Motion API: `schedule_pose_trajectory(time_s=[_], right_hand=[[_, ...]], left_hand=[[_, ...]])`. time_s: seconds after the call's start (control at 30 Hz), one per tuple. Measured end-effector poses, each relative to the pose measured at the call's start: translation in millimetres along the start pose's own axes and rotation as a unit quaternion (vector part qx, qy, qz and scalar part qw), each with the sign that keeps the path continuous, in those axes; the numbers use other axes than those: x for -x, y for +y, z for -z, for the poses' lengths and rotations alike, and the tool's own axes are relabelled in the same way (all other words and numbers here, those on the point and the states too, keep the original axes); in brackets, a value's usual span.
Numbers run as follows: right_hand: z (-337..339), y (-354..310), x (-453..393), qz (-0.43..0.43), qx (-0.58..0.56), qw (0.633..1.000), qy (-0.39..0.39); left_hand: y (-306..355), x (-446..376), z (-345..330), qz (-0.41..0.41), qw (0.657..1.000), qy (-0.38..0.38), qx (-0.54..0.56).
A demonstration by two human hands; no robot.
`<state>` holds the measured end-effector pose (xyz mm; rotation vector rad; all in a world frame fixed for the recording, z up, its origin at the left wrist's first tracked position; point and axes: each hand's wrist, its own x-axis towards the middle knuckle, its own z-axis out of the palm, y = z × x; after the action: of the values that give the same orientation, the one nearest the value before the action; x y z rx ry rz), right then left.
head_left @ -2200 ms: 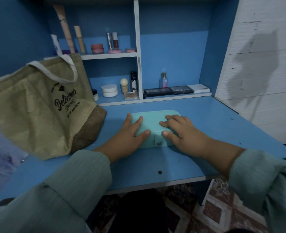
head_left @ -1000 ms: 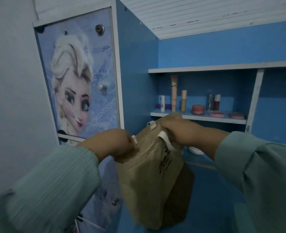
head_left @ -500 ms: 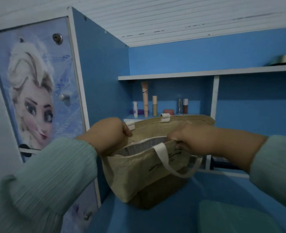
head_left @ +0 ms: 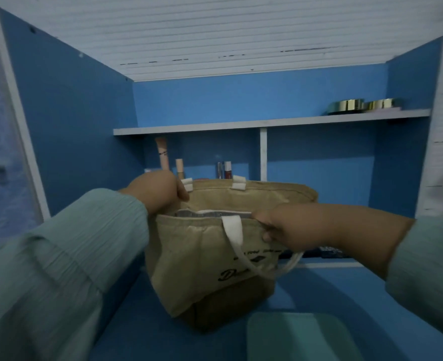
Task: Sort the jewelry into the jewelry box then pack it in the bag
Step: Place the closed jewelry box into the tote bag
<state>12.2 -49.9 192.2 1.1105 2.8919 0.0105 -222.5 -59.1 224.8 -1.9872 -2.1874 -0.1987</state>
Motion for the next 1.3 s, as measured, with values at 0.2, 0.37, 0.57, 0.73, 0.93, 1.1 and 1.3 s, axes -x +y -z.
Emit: schedule_pose_trajectory(time_s=[0.2,0.37,0.57,0.73,0.93,1.1,1.3], right_hand=[[19,-6,-1,-0.001,0.012,1.0,0.007],[18,3,6,-0.05,0.027,0.998,-0.026],[1,21,15,-0.101,0.016,0.992,-0.071],[-6,31,7,-0.121,0.005,0.99,-0.075],[-19,30,9,-0.1,0.016,0.994,-0.032],[-29,25,33,-0.055,0.053,0.979,0.19],[-48,5,71,-0.14,0.062,0.974,0.17]], left_hand=[[4,-8,9,-0.034,0.999,0.004,0.009],[24,-19,-15,-0.071,0.997,0.003,0.015],[50,-27,-32,-0.09,0.996,-0.003,-0.02],[49,-8,-28,-0.084,0.987,-0.132,0.02],[31,-11,-61,-0.153,0.98,-0.113,0.064],[36,-9,-74,-0.155,0.974,-0.081,0.144],[46,4,-83,-0.126,0.977,-0.044,0.168]])
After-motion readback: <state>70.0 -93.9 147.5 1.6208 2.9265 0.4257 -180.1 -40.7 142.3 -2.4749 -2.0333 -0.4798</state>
